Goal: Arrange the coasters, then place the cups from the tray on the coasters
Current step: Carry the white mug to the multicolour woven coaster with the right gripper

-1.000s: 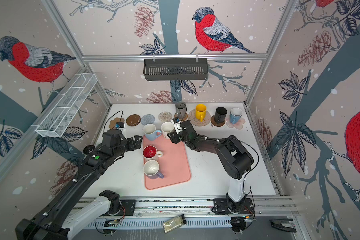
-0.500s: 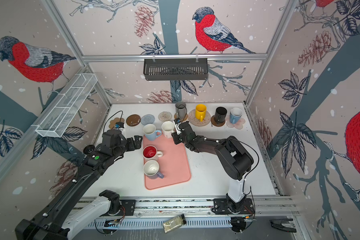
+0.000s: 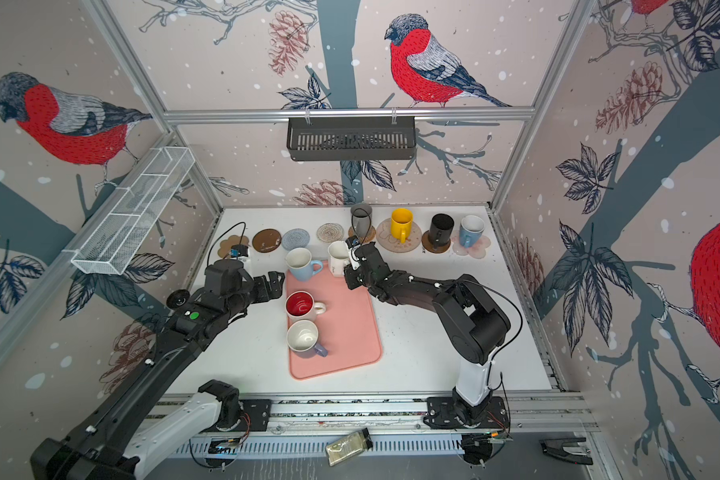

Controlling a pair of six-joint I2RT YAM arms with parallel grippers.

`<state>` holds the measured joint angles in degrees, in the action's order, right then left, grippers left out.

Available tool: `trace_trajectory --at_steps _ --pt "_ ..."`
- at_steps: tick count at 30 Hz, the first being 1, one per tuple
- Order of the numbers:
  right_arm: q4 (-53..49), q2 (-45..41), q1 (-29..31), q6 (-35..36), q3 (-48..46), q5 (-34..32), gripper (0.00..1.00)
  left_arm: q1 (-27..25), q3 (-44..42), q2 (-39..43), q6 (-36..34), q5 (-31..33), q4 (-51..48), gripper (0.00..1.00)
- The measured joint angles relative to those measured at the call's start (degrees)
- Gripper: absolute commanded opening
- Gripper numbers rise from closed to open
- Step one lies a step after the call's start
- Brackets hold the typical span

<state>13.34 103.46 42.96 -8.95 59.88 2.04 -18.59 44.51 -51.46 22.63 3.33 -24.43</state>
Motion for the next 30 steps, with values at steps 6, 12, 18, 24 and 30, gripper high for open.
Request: trace_trajectory --at_steps 6,12,18,24,30 --pt "-4.4 -2.8 0.2 0.9 1.3 0.0 0.04 0.0 0.3 0.3 0.0 0.7 0.1 0.97" --pt "-5.3 -4.2 0.6 3.0 4.5 -0.4 0.04 0.0 2.9 0.4 0.0 1.3 0.0 0.97" --pt "-7.3 0.3 0.4 5.0 12.9 -2.4 0.04 0.0 6.4 -1.5 0.0 1.5 -0.4 0.97" --pt "-9.1 8.9 -1.3 5.9 23.3 -3.1 0.04 0.0 10.1 -3.7 -0.2 2.3 -1.0 0.97" --pt "-11.3 17.7 -3.4 6.0 33.7 -4.3 0.04 0.0 11.7 -6.1 -0.2 3.4 -1.2 0.96"
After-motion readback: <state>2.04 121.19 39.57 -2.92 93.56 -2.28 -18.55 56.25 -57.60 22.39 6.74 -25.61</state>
